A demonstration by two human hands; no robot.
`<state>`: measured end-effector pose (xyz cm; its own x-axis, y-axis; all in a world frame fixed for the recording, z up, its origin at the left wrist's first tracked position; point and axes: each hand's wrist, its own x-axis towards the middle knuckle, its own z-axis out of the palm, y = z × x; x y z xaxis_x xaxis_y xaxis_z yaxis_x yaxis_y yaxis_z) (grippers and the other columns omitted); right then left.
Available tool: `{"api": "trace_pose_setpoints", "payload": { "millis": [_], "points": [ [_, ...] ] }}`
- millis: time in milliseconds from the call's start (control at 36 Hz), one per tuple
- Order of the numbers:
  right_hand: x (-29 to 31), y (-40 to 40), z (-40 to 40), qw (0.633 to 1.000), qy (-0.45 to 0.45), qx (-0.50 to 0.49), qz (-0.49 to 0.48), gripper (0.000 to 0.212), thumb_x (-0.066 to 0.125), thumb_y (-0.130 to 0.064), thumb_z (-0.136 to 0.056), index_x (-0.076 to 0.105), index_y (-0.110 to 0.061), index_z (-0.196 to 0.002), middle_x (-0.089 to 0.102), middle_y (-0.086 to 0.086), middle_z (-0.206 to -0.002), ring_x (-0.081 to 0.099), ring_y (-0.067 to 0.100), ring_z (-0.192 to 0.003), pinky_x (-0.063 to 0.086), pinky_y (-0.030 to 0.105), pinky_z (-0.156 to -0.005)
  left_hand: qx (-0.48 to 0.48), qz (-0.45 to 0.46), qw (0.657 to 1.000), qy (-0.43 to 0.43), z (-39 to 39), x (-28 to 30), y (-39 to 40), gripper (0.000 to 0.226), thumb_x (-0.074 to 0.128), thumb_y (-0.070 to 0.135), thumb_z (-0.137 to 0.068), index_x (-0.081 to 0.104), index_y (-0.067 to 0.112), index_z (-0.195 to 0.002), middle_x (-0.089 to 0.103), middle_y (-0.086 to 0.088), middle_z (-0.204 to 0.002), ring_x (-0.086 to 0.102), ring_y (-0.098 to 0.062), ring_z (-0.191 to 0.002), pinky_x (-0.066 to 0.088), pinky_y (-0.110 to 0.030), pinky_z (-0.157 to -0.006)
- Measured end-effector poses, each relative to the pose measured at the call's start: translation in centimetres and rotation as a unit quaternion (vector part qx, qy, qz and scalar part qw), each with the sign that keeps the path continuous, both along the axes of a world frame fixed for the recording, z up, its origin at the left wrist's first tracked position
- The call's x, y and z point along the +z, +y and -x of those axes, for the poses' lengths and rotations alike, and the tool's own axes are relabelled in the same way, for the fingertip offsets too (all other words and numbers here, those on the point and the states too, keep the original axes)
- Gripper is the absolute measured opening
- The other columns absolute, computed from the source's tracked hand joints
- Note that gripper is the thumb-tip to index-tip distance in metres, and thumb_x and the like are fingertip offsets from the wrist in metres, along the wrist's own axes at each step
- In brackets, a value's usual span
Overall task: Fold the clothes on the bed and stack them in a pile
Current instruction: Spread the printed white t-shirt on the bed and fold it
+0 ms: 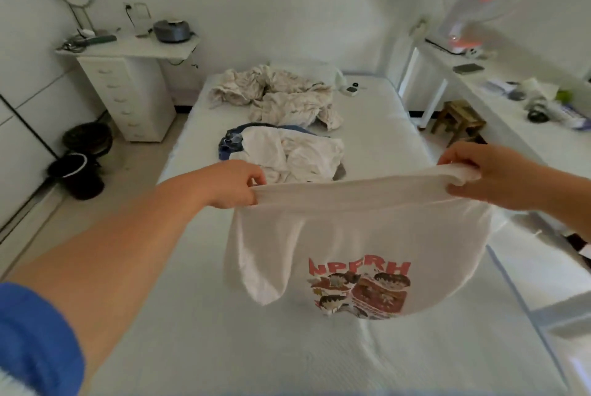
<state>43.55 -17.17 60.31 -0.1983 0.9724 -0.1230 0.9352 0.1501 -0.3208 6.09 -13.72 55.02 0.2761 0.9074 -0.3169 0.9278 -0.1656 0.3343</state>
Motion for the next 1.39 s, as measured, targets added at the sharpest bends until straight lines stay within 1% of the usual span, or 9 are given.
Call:
{"api": "trace_pose_setpoints", "payload": {
  "millis": [222, 417, 472, 639, 722, 806, 1000, 1167, 1389],
  "points": [
    [-0.2, -2.4, 0.1, 0.964, 0.122, -0.168, -0.169, 0.013, 0.05, -0.034, -0.094, 0.06, -0.03, -0.087, 0.055, -0.011, -0.077, 0.047, 0.005, -0.07, 0.032, 0.03, -0.062, 0.075, -0.142, 0.98, -0.115, -2.0, 2.1, 1.0, 0.008, 0.063, 0.022, -0.073, 0.059, 0.026, -0.067, 0.063, 0.011, -0.063, 0.062, -0.008, -0.058, 0.042, -0.022, -0.05],
    [-1.3, -4.1, 0.5, 0.949, 0.222, -0.216, -0.061, 0.025, 0.045, -0.039, -0.095, 0.061, -0.019, -0.094, 0.061, -0.003, -0.082, 0.058, 0.011, -0.073, 0.043, 0.021, -0.062, 0.249, 0.145, 0.841, -0.458, -4.2, -0.9, 0.9, 0.011, 0.058, 0.001, -0.079, 0.06, 0.012, -0.075, 0.063, -0.008, -0.073, 0.061, -0.018, -0.058, 0.051, -0.023, -0.049],
    [-1.3, -4.1, 0.1, 0.954, 0.219, -0.201, -0.038, 0.032, 0.045, -0.041, -0.094, 0.062, -0.014, -0.096, 0.065, 0.001, -0.083, 0.063, 0.015, -0.072, 0.049, 0.024, -0.064, 0.275, 0.154, 0.831, -0.458, -5.4, -1.9, 1.0, 0.01, 0.053, 0.004, -0.08, 0.058, 0.012, -0.077, 0.055, -0.009, -0.075, 0.053, -0.021, -0.061, 0.043, -0.023, -0.047],
    [-1.1, -3.1, -0.4, 0.98, 0.184, -0.071, -0.029, 0.017, 0.06, -0.04, -0.085, 0.067, -0.025, -0.079, 0.066, -0.004, -0.073, 0.062, 0.007, -0.068, 0.047, 0.011, -0.058, 0.052, 0.034, 0.976, -0.209, -10.6, -1.8, 0.9, 0.032, 0.067, 0.03, -0.079, 0.051, 0.028, -0.106, 0.053, 0.012, -0.102, 0.053, -0.009, -0.094, 0.043, -0.027, -0.076],
    [-1.4, -1.5, 0.5, 0.982, 0.188, -0.009, -0.019, 0.015, 0.065, -0.045, -0.077, 0.067, -0.03, -0.074, 0.065, -0.013, -0.072, 0.059, 0.001, -0.066, 0.045, 0.009, -0.059, -0.092, 0.039, 0.951, -0.294, -15.5, -1.1, -0.4, 0.071, 0.073, 0.024, -0.075, 0.037, 0.033, -0.136, 0.049, 0.016, -0.119, 0.048, 0.004, -0.104, 0.037, -0.016, -0.083],
    [-2.0, 0.2, 0.9, 0.98, 0.187, 0.037, -0.055, 0.018, 0.063, -0.046, -0.079, 0.061, -0.032, -0.068, 0.06, -0.018, -0.065, 0.053, -0.003, -0.06, 0.039, 0.008, -0.054, -0.146, 0.065, 0.918, -0.364, -19.7, 0.1, -1.2, 0.049, 0.058, 0.012, -0.072, 0.053, 0.031, -0.118, 0.058, 0.014, -0.089, 0.054, 0.002, -0.076, 0.041, -0.014, -0.071],
    [-4.6, 3.9, -2.0, 0.958, 0.271, 0.011, -0.094, 0.024, 0.066, -0.046, -0.077, 0.052, -0.03, -0.066, 0.052, -0.014, -0.059, 0.046, -0.005, -0.056, 0.037, 0.007, -0.053, -0.014, 0.214, 0.869, -0.446, -22.8, 0.2, 0.5, 0.025, 0.057, 0.008, -0.084, 0.068, 0.014, -0.106, 0.069, -0.012, -0.105, 0.065, -0.028, -0.1, 0.049, -0.045, -0.095],
    [-6.6, 5.1, -4.2, 0.922, 0.385, 0.027, -0.036, 0.034, 0.063, -0.049, -0.078, 0.058, -0.017, -0.071, 0.051, -0.008, -0.062, 0.045, 0.003, -0.056, 0.038, 0.016, -0.055, 0.069, 0.318, 0.806, -0.494, -24.1, -0.6, 1.3, 0.029, 0.041, 0.011, -0.097, 0.058, -0.003, -0.116, 0.063, -0.022, -0.109, 0.062, -0.033, -0.097, 0.053, -0.042, -0.082],
    [-7.8, 5.6, -3.4, 0.901, 0.432, 0.026, -0.041, 0.026, 0.043, -0.051, -0.082, 0.055, -0.028, -0.084, 0.055, -0.007, -0.068, 0.05, 0.004, -0.067, 0.041, 0.02, -0.067, -0.006, -0.006, 0.966, -0.257, -26.8, -1.9, 0.0, 0.019, 0.056, 0.018, -0.077, 0.059, 0.014, -0.096, 0.062, 0.003, -0.077, 0.056, -0.002, -0.066, 0.045, -0.016, -0.061]
  ]
}}
